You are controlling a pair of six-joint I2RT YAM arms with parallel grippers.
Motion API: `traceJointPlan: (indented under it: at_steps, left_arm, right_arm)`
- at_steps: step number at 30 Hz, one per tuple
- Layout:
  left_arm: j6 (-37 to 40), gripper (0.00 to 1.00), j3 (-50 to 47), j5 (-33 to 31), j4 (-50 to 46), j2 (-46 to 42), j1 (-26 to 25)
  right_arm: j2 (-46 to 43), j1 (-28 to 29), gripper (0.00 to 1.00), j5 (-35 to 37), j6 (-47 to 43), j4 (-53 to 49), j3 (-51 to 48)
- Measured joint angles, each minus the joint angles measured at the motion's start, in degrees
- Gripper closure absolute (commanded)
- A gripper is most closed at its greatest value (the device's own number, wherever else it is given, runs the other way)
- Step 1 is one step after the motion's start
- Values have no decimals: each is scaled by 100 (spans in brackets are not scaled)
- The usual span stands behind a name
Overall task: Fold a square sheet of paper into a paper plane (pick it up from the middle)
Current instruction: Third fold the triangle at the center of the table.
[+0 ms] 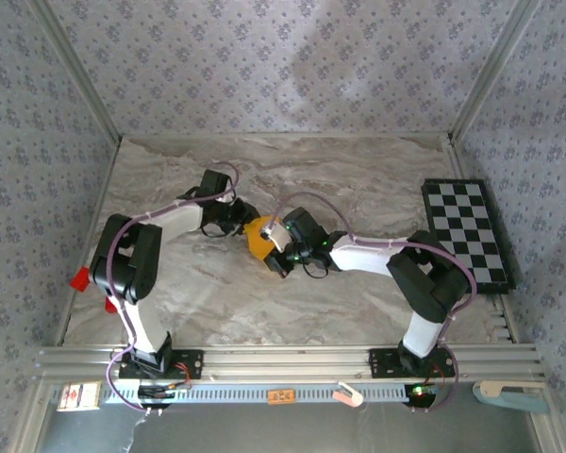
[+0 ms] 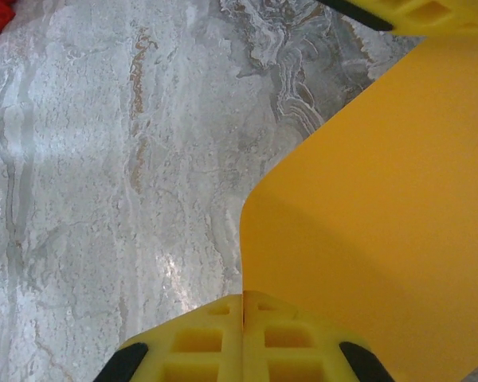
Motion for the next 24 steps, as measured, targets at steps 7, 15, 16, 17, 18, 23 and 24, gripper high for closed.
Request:
traceJointPlan:
  at_steps: [7, 15, 16, 17, 18, 23, 24]
  left_arm:
    - [229, 85, 153, -39, -245, 527, -66]
    - [546, 88, 535, -138, -713, 852, -149]
    - [575, 88, 564, -136, -754, 887, -162]
    - [603, 88, 586, -136, -782, 907, -170]
    - [629, 89, 621, -136, -811, 918, -173]
    - [739, 89, 713, -136, -925, 964, -186]
    - [769, 89, 730, -138, -949, 970, -190]
  right_arm:
    - [0, -13, 95, -26, 83, 2, -4]
    - [4, -129, 94, 92, 289, 0, -4]
    - [13, -138, 94, 140, 315, -4, -2]
    - [26, -142, 94, 197, 332, -9, 2]
    - [50, -142, 94, 273, 339, -26, 11]
    - [243, -142, 94, 691, 439, -219, 142]
    - [280, -142, 94, 782, 461, -260, 173]
